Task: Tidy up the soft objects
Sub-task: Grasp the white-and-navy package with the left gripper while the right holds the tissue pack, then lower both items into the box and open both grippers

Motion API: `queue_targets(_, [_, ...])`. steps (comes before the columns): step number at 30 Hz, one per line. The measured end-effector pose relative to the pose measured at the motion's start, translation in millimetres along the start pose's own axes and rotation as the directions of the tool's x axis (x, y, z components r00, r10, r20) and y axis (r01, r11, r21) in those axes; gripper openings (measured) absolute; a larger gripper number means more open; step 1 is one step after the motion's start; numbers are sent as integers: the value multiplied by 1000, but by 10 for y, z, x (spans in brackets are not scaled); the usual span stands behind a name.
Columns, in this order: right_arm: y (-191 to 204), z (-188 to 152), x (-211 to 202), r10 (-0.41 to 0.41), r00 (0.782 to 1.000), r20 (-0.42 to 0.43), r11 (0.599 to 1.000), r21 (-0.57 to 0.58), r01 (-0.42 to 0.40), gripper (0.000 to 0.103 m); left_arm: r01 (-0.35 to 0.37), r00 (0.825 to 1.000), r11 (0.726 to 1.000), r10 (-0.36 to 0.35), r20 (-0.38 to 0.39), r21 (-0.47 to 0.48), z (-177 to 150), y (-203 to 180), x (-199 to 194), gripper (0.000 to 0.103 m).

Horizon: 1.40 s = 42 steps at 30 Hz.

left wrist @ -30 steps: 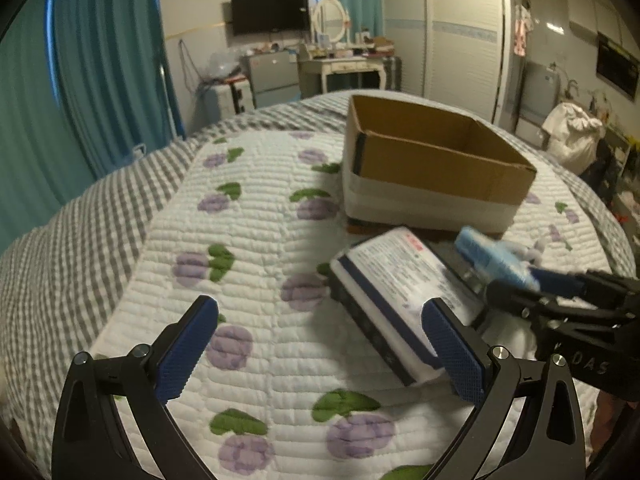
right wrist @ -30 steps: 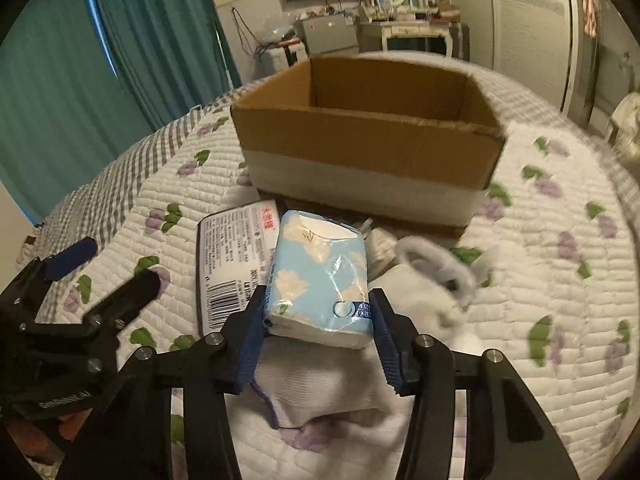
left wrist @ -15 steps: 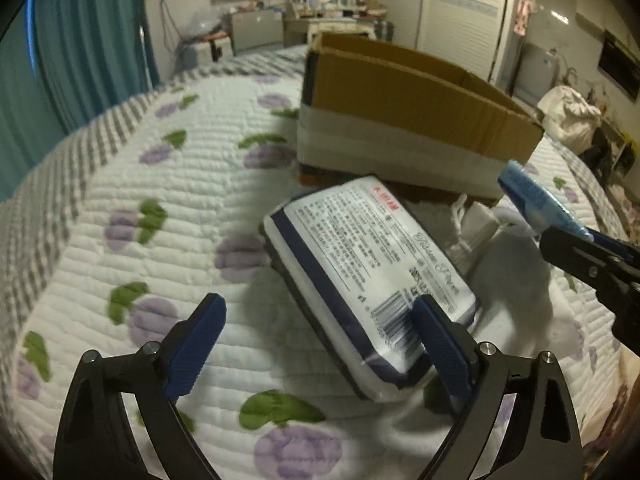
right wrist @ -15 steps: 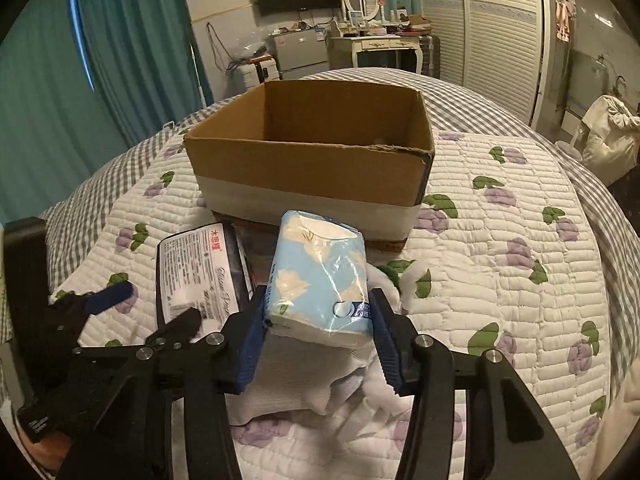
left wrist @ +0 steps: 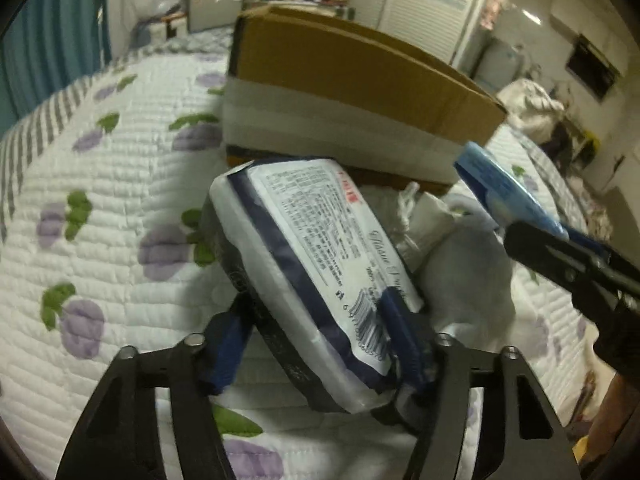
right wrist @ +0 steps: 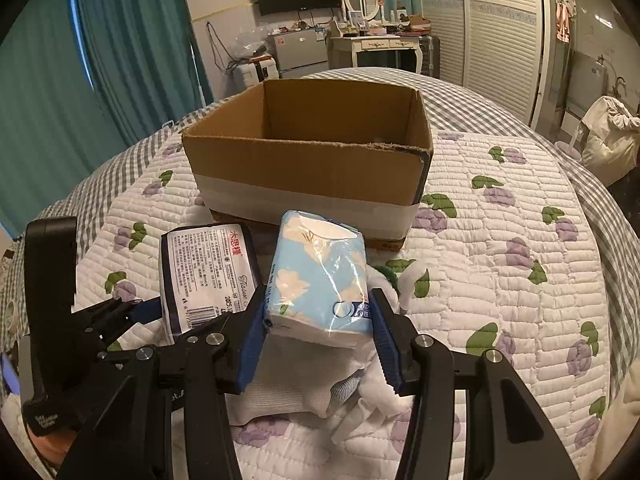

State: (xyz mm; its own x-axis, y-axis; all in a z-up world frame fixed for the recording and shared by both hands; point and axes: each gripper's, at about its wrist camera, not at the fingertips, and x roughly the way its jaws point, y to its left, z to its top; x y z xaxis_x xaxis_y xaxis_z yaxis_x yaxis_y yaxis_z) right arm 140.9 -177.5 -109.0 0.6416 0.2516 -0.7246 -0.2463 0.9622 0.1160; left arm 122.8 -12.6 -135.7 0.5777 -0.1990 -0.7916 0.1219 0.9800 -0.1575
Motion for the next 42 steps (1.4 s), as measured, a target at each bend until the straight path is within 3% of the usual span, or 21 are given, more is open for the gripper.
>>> queue_targets(6, [-51, 16, -157, 4, 1000, 30, 1000, 9, -4, 49, -44, 997, 998, 41, 69, 43, 31, -84, -295, 43])
queue_targets(13, [-31, 193, -459, 15, 995, 102, 1000, 3, -16, 49, -89, 983, 993, 75, 168, 78, 242, -133, -680, 41])
queue_targets(21, [-39, 815, -738, -3, 975, 223, 1000, -29, 10, 49, -115, 959, 989, 86, 269, 92, 740, -211, -1025, 42])
queue_targets(26, [-63, 1210, -773, -30, 962, 273, 997, -63, 49, 49, -115, 948, 989, 83, 306, 90, 1068, -222, -1007, 42])
queue_targets(33, [-221, 1590, -360, -30, 969, 244, 997, -64, 46, 49, -131, 951, 986, 95, 294, 107, 1473, -265, -646, 42])
queue_targets(42, [-463, 1616, 533, -21, 990, 139, 998, -56, 29, 49, -171, 962, 977, 137, 235, 130, 1671, -233, 14, 42])
